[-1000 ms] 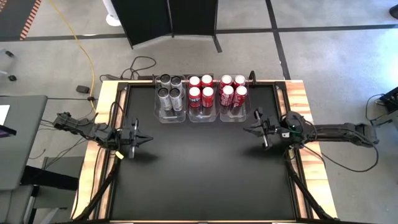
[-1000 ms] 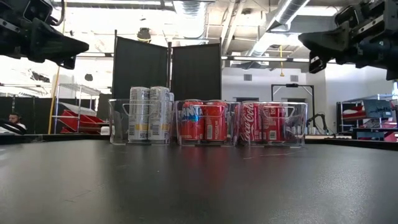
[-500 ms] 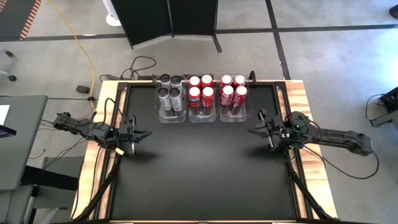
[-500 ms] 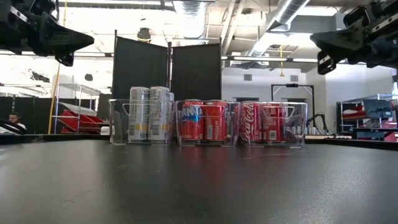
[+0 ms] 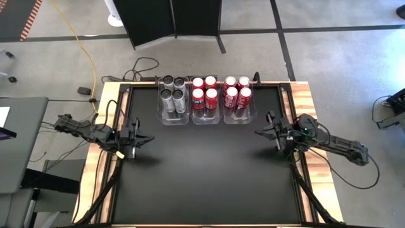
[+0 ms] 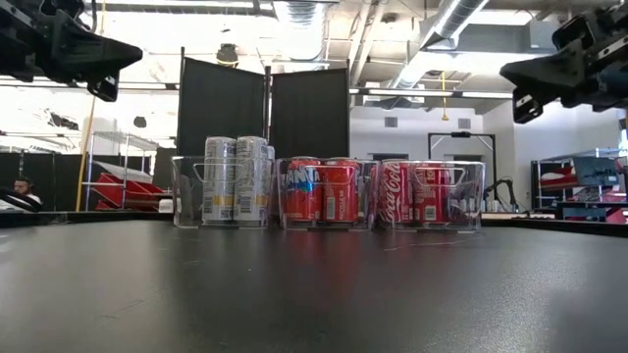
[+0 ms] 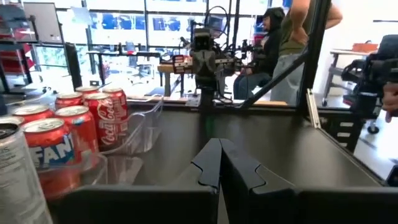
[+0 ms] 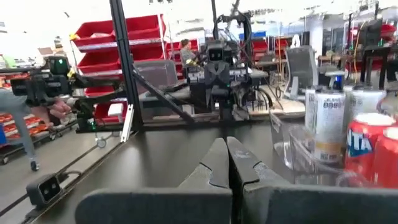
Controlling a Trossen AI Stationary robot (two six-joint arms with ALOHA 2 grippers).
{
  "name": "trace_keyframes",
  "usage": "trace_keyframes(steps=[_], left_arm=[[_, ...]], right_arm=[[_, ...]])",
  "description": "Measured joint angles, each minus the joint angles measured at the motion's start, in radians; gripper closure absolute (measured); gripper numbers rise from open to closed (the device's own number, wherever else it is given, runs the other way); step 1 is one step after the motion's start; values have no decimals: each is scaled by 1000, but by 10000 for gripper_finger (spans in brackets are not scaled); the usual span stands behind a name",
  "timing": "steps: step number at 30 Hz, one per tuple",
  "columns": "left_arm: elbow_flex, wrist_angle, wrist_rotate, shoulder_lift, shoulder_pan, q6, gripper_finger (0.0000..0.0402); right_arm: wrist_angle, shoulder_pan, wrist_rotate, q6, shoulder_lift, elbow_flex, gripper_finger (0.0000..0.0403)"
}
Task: Sort soda cans
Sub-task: Return to Home Position
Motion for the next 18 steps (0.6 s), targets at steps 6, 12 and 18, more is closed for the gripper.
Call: trace_keyframes(steps=[6, 12, 18], left_arm=[[79, -36, -3, 0, 0, 63, 401], [133, -83, 4, 0, 13, 121, 401], [59, 9, 140, 1, 19, 102, 401]], right_arm=[[33, -47, 0, -1, 1, 0, 403], [57, -142, -1, -28, 1, 1, 403], [78, -229, -34, -38, 1, 2, 403]])
